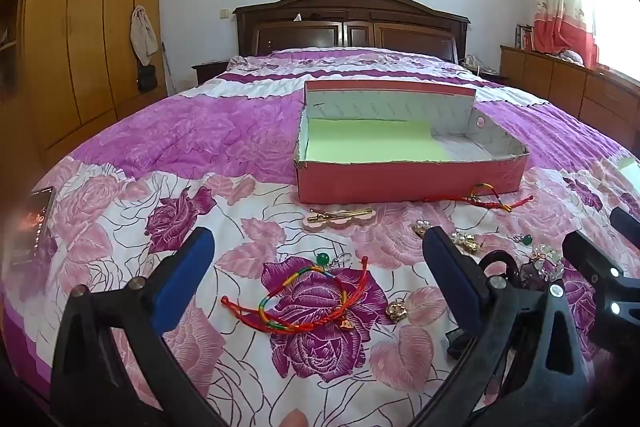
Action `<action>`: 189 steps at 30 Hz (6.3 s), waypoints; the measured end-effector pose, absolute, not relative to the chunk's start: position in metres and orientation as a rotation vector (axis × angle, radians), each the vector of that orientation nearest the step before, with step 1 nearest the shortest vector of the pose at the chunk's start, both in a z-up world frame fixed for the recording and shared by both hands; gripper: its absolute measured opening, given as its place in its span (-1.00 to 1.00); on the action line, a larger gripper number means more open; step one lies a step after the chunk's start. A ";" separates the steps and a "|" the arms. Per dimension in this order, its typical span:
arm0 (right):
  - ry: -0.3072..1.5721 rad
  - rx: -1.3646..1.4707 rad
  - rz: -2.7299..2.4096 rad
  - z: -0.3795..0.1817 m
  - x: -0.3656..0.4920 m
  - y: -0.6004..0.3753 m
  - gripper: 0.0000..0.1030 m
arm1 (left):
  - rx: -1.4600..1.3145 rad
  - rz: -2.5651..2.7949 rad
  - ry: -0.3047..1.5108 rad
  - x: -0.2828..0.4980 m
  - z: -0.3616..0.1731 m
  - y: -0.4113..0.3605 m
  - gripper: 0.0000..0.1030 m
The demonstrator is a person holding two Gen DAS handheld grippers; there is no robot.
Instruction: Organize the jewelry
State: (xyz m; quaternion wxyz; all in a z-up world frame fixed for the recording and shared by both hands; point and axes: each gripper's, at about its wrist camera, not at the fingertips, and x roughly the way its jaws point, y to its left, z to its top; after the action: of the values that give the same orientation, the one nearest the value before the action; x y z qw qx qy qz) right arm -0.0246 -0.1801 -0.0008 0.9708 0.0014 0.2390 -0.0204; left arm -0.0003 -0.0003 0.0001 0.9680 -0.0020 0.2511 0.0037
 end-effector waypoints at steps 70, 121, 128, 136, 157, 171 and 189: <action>0.475 0.004 -0.043 -0.001 -0.026 -0.181 1.00 | -0.002 0.008 0.505 -0.003 0.003 -0.002 0.89; 0.589 0.108 -0.058 0.008 0.007 -0.211 1.00 | -0.073 -0.057 0.828 0.094 -0.005 -0.007 0.85; 0.609 0.151 -0.068 0.004 0.012 -0.223 1.00 | -0.070 -0.028 0.943 0.115 -0.028 -0.009 0.64; 0.626 0.175 -0.062 0.000 0.014 -0.227 1.00 | -0.091 -0.005 0.984 0.118 -0.037 -0.008 0.53; 0.699 0.110 0.014 0.007 0.031 -0.212 0.82 | -0.086 -0.025 0.899 0.099 -0.019 0.000 0.19; 0.879 0.024 0.158 -0.007 0.092 -0.190 -0.06 | -0.094 -0.047 0.874 0.089 -0.011 0.012 0.19; 0.931 -0.043 0.215 -0.021 0.107 -0.183 -0.89 | -0.072 -0.070 0.861 0.081 -0.006 0.005 0.19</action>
State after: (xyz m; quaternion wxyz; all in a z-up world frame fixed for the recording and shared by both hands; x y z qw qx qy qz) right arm 0.1074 -0.1828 -0.0205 0.8877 -0.0207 0.4481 0.1035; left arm 0.0811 0.0049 -0.0062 0.9075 -0.0347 0.4173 -0.0341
